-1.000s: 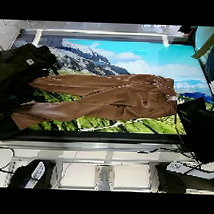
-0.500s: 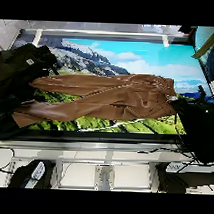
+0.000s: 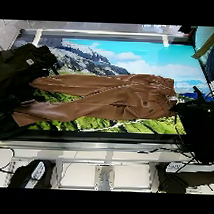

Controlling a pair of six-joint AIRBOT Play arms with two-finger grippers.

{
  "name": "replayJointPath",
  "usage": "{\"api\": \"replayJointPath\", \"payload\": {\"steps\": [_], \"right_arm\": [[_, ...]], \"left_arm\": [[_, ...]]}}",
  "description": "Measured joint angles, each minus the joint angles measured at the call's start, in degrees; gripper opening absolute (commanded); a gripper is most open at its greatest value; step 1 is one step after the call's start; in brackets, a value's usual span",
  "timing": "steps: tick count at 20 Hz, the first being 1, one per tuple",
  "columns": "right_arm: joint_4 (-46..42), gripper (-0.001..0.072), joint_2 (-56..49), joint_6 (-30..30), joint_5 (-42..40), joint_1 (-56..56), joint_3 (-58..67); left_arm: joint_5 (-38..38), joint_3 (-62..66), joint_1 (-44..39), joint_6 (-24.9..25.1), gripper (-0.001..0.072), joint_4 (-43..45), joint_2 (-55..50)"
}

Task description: Fold the clothes and pants, and hang the long-sleeved shirts on hangers.

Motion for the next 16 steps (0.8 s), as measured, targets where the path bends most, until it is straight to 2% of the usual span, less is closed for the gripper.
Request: {"api": "replayJointPath", "payload": {"steps": [2, 3, 9, 16], "right_arm": [[-0.63, 0.0112, -0.22, 0.02, 0.07, 0.00, 0.02], [-0.68, 0.0030, -0.35, 0.02, 0.13, 0.00, 0.07], [-4.70, 0.0030, 0.11, 0.92, 4.79, -2.01, 1.40], [-11.04, 0.0030, 5.79, 4.94, 11.13, -15.02, 1.20]], "left_arm": [[0.00, 0.00, 0.00, -0.02, 0.0012, 0.00, 0.00], [0.00, 0.00, 0.00, -0.02, 0.0012, 0.00, 0.00], [-0.02, 0.00, 0.02, -0.04, 0.0012, 0.28, 0.00], [-0.04, 0.00, 0.07, 0.00, 0.0012, 0.61, 0.02]]}}
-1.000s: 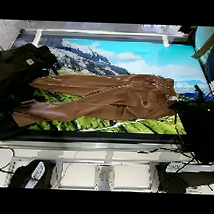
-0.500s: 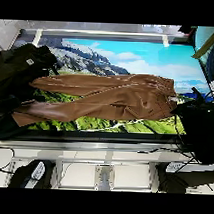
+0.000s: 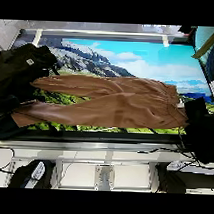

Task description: Fold the clothes and pants, and hang the long-sleeved shirts on hangers.

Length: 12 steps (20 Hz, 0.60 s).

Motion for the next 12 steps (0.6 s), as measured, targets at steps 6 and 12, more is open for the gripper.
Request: {"api": "replayJointPath", "payload": {"steps": [6, 12], "right_arm": [[1.31, 0.0029, 3.76, 0.70, 0.55, -7.34, -2.12], [-3.52, 0.0030, 4.57, 2.93, -3.30, -6.95, -8.55]], "left_arm": [[0.00, 0.00, 0.00, 0.02, 0.0011, 1.44, -0.02], [-1.49, -0.02, 0.02, 0.07, 0.0012, 6.38, -1.60]]}}
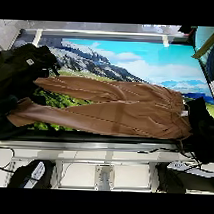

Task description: Fold the clothes and pants, and hang the long-sleeved shirts on hangers.

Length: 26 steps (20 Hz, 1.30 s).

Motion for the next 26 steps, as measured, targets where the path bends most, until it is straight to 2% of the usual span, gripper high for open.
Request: {"api": "replayJointPath", "payload": {"steps": [5, 9, 12, 16, 18, 20, 22, 26], "right_arm": [[-10.19, 0.0030, 0.11, 4.15, -2.29, 0.09, -1.33], [-13.11, 0.0030, 0.13, 6.21, -2.64, 0.11, 0.68], [-13.29, 0.0030, 0.13, 6.91, -3.26, 0.11, 1.44], [-11.43, 0.0030, 0.13, 7.15, -3.78, 0.09, 1.81], [-10.71, 0.0030, 0.15, 7.19, -3.74, 0.09, 1.99], [-10.40, 0.0030, 0.17, 7.19, -3.72, 0.09, 2.10], [-10.14, 0.0030, 0.17, 7.19, -3.91, 0.09, 2.01], [-9.42, 0.0030, 0.17, 7.17, -6.58, 0.09, -0.52]], "left_arm": [[-2.84, -1.64, 3.43, 0.17, 0.0011, 5.38, -1.53], [-2.67, -2.73, 7.10, -0.09, 0.0011, 5.22, -0.48], [1.16, -3.02, 8.15, -0.24, 0.0010, 0.24, 2.21], [12.24, -3.10, 8.61, 0.39, 0.0010, -11.56, 5.73], [14.82, -3.13, 8.72, 1.31, 0.0010, -14.23, 6.78], [13.51, -3.48, 8.74, 1.68, 0.0011, -12.83, 7.58], [8.72, -5.49, 9.11, 1.16, 0.0010, -7.85, 8.87], [4.17, -14.97, 11.80, -0.24, 0.0011, -0.96, 13.73]]}}
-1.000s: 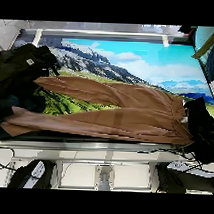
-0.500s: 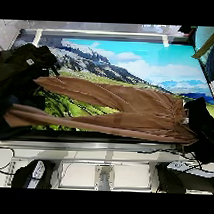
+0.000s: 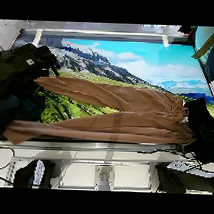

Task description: Fold the clothes and pants, and hang the long-sleeved shirts on hangers.

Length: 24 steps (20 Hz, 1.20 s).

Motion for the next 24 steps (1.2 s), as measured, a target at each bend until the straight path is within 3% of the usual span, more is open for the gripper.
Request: {"api": "replayJointPath", "payload": {"steps": [3, 4, 5, 6, 15, 20, 24], "right_arm": [[0.42, 0.0030, 0.00, 0.00, -2.25, 0.00, -2.05], [0.48, 0.0053, 0.00, 0.02, -2.69, 0.02, -2.32], [0.55, 0.0182, 0.02, 0.37, -2.78, 0.00, -2.32], [0.57, 0.0341, 0.04, 0.96, -2.82, 0.02, -2.10], [4.98, 0.0365, 4.83, 5.57, 3.13, 0.02, 10.54], [11.28, 0.0365, 6.78, 5.95, 4.87, 0.07, 12.63], [13.40, 0.0365, 7.15, 6.01, 8.00, 0.09, 12.98]], "left_arm": [[-0.61, -7.67, 2.54, -1.01, 0.0013, 2.01, 1.81], [-0.57, -9.40, 3.34, -1.11, 0.0092, 2.38, 2.05], [-0.46, -10.43, 3.98, -1.53, 0.0440, 2.67, 2.25], [0.04, -11.04, 4.55, -1.84, 0.0689, 3.23, 2.38], [4.13, -2.84, 6.62, -4.63, 0.0704, 2.89, 1.79], [3.17, -3.72, 6.69, 0.85, 0.0699, -2.95, -7.15], [3.58, -4.02, 6.75, 8.17, 0.0679, -4.96, -17.57]]}}
